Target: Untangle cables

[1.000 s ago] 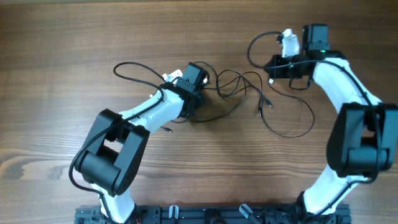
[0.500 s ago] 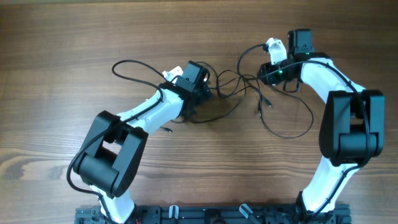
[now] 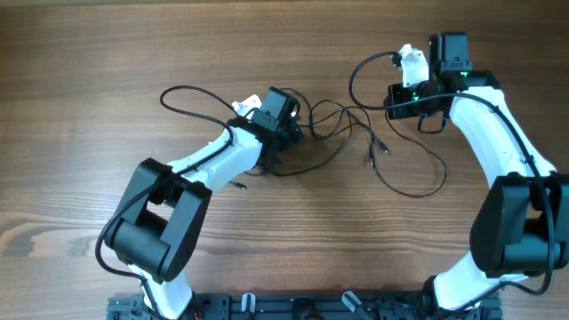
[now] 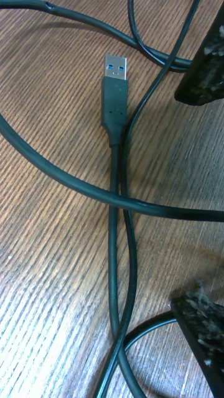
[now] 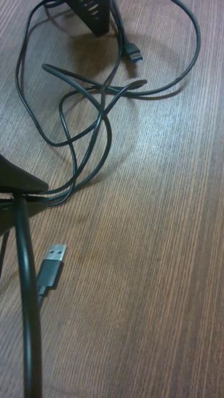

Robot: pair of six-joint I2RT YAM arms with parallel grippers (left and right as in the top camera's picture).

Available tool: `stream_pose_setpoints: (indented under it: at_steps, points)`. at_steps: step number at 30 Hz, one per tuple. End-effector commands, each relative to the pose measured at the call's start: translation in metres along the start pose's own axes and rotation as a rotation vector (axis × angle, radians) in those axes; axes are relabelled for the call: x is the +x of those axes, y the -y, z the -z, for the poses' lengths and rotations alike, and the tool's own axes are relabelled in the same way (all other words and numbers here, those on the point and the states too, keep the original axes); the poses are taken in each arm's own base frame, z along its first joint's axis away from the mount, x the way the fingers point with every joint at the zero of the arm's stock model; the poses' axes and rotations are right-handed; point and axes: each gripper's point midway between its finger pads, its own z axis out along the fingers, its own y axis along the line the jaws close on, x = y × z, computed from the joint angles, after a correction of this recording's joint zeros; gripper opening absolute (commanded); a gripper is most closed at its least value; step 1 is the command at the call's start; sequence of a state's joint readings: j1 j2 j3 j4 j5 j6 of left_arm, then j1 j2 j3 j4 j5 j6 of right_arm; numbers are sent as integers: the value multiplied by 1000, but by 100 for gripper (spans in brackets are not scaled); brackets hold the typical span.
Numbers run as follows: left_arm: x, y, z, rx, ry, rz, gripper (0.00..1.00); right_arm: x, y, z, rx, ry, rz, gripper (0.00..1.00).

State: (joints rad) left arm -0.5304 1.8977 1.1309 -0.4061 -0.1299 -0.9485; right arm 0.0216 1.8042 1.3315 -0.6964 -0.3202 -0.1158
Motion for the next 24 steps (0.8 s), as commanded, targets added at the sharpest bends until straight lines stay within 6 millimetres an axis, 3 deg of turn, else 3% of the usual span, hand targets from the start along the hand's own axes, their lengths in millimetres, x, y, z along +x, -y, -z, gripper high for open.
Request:
stream_pose_setpoints:
  at_steps: [1, 5, 8, 13, 16, 20, 24]
  points:
    - [8, -12, -7, -40, -22, -5, 100, -5, 0, 9, 9, 22, -6, 4]
    - [8, -12, -7, -39, -22, -4, 100, -4, -1, 8, 5, 22, 5, 4]
    - [8, -12, -7, -39, -22, -4, 100, -8, -25, 9, -136, 53, 160, 4]
    - [8, -12, -7, -40, -22, -5, 100, -12, -24, 6, -133, 70, 242, 5]
    - [8, -12, -7, -40, -22, -4, 100, -3, -23, -14, -152, 34, 256, 9]
    - [8, -12, -7, -39, -22, -5, 100, 6, -27, -42, -169, -8, 298, 25]
    - [8, -12, -7, -39, -22, -4, 100, 12, -25, -51, -175, -31, 309, 32]
